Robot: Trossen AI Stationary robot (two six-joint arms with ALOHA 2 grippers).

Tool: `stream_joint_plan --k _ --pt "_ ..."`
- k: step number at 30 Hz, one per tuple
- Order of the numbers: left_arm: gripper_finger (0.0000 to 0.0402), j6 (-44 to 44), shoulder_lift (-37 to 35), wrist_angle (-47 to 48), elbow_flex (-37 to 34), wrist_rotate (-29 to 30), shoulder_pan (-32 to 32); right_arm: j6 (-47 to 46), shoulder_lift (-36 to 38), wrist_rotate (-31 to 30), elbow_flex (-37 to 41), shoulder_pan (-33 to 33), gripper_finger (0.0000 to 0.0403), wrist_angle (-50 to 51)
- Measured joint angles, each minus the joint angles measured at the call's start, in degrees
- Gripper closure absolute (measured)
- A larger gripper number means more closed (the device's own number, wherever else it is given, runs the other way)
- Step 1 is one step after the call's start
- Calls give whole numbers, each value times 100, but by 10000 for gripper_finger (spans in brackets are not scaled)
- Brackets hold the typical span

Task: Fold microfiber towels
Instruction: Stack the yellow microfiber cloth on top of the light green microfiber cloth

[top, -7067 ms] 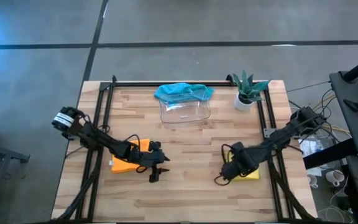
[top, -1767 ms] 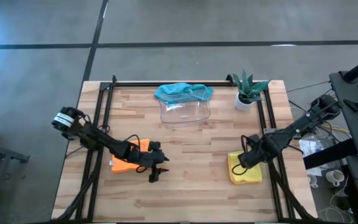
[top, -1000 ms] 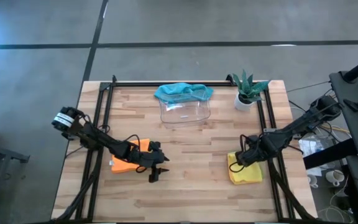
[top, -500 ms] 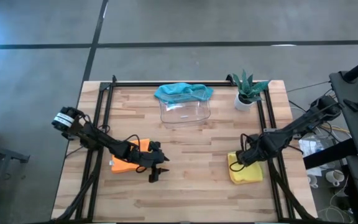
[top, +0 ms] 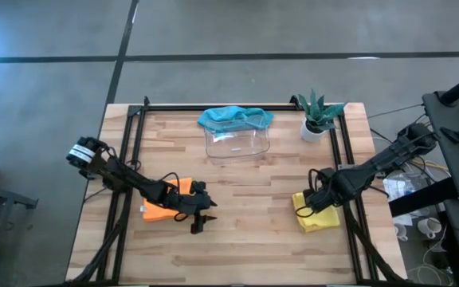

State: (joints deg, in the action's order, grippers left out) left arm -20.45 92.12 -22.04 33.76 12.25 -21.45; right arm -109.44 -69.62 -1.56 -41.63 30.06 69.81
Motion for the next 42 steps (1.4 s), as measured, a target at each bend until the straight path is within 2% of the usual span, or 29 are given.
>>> stream_joint_plan --k 4,7,10,16,19,22,24,27,32,33,37,42 --pt "182 -4 0 0 0 0 2 15 -215 51 97 -11 390 -234" --pt "182 -7 0 1 0 0 2 54 -377 216 104 -39 375 -242" --pt "182 -9 0 0 0 0 2 208 -461 428 43 -46 342 -146" --pt "182 -13 0 1 0 0 1 608 -456 450 -458 -46 263 873" --pt "182 -20 0 2 0 -2 2 607 -455 153 -682 -46 230 1252" --pt "182 -20 0 2 0 -2 2 250 -453 -180 -737 -53 215 1197" --pt "182 -18 0 2 0 -2 0 -128 -500 -150 -680 -83 221 1194" --pt "182 -17 0 1 0 -2 2 -387 -609 48 -559 -134 255 1192" --pt "182 -17 0 4 0 -2 2 -311 -859 51 -672 -244 368 1117" --pt "182 -15 0 4 -2 -2 2 -246 -899 50 -734 -250 380 1082" --pt "182 -10 0 9 -17 -2 2 -108 -1061 202 -812 -301 392 999" --pt "182 28 0 3 -4 73 1 -117 -1159 304 -499 -376 394 635"
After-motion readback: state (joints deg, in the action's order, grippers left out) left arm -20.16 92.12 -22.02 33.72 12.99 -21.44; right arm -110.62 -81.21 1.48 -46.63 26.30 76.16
